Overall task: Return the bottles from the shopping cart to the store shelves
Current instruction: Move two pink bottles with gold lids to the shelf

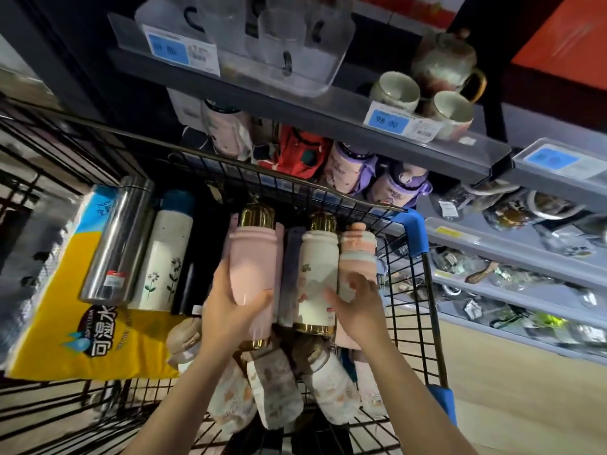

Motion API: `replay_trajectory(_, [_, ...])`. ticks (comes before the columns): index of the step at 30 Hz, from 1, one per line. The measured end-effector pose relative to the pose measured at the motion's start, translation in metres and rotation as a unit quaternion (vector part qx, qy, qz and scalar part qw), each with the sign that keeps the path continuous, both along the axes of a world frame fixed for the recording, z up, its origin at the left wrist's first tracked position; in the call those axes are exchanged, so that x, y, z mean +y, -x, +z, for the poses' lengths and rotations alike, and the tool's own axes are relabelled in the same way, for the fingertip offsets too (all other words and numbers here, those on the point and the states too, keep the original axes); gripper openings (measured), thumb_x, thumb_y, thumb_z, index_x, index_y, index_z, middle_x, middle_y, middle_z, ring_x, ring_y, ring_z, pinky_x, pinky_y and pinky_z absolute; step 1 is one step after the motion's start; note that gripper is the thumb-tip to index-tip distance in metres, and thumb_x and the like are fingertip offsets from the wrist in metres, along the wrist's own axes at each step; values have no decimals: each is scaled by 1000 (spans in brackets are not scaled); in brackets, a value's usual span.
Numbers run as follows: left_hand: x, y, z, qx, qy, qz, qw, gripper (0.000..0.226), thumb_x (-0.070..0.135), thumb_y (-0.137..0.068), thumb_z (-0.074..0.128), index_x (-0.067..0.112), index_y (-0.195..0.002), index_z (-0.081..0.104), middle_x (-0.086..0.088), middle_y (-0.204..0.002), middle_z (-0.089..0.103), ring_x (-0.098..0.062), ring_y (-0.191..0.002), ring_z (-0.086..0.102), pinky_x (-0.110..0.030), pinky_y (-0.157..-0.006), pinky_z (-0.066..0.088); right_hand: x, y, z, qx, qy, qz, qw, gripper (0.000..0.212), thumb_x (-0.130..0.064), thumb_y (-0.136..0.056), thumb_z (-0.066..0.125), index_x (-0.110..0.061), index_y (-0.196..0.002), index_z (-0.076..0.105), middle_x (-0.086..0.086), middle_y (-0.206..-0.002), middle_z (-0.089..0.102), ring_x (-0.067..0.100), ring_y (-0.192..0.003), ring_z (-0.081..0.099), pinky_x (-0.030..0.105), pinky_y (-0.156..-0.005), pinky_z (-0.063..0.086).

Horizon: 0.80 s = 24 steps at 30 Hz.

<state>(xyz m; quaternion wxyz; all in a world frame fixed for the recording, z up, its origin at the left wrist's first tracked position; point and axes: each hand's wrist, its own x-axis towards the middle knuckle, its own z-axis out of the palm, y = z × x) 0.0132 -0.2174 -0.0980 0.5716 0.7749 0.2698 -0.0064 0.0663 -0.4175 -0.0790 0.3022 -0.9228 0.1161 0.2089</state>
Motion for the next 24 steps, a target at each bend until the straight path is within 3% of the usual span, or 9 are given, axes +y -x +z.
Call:
replay_trajectory(2, [8, 13, 10, 5, 18, 15, 1000, 93, 30, -70, 84, 38, -143, 28, 13, -117, 52, -13, -104, 56, -32, -80, 52, 15, -10, -8, -101, 119, 65, 986, 64, -55, -85, 55, -7, -127, 53, 13, -128, 48, 33, -113, 46, 36, -88, 39])
replay_trajectory(4, [15, 26, 16, 10, 31, 20, 999, 93, 37, -64, 87, 44, -138, 31, 14, -111, 55, -12, -100, 58, -34, -74, 55, 26, -16, -21, -153, 165, 93, 970, 77, -61, -78, 49, -1, -127, 55, 15, -134, 50, 35, -113, 48, 40, -88, 41])
replay_trajectory(6, [23, 37, 22, 13, 31, 23, 999, 98, 55, -53, 81, 47, -137, 31, 19, -111, 56, -8, -98, 60, -36, -75, 56, 36, -14, -32, -147, 178, 98, 968, 86, -63, -79, 42, 0, -138, 45, 14, -145, 43, 33, -127, 41, 41, -102, 25])
replay_trajectory(8, [28, 46, 28, 5, 56, 31, 998, 98, 61, -47, 77, 53, -134, 32, 23, -110, 56, 2, -92, 61, -26, -70, 54, 44, -7, -42, -149, 195, 106, 964, 87, -63, -83, 33, 1, -142, 40, 17, -147, 41, 34, -136, 37, 41, -113, 0])
replay_trajectory(10, [30, 52, 32, 3, 80, 34, 996, 102, 61, -44, 78, 52, -135, 32, 20, -109, 58, 5, -91, 61, -24, -68, 53, 52, -1, -50, -133, 214, 132, 959, 85, -62, -86, 33, 3, -140, 41, 21, -143, 44, 37, -135, 38, 44, -116, -8])
replay_trajectory(13, [33, 59, 35, 0, 90, 37, 995, 112, 60, -44, 78, 43, -143, 30, 18, -110, 57, 2, -92, 60, -20, -63, 52, 65, 2, -60, -149, 203, 122, 960, 78, -54, -87, 41, 5, -136, 44, 26, -133, 53, 40, -127, 48, 51, -116, 21])
replay_trajectory(15, [35, 61, 36, -6, 96, 43, 994, 109, 52, -47, 82, 43, -143, 30, 18, -111, 56, 7, -90, 59, -16, -59, 51, 70, 3, -62, -146, 194, 98, 965, 77, -54, -87, 41, 4, -137, 44, 26, -130, 55, 39, -123, 52, 48, -113, 31])
replay_trajectory(18, [39, 63, 38, -13, 106, 48, 993, 103, 50, -50, 83, 47, -139, 33, 15, -113, 57, 5, -91, 60, -21, -63, 53, 73, 2, -61, -151, 179, 64, 970, 80, -53, -84, 48, -2, -144, 34, 25, -136, 49, 39, -126, 49, 45, -114, 30])
replay_trajectory(24, [41, 69, 39, -14, 109, 55, 992, 104, 55, -48, 80, 53, -138, 29, 19, -115, 54, -7, -100, 59, -42, -80, 57, 80, -15, -45, -30, 146, 19, 989, 113, -49, -78, 71, -10, -152, -4, 18, -152, 25, 35, -136, 32, 39, -109, 29])
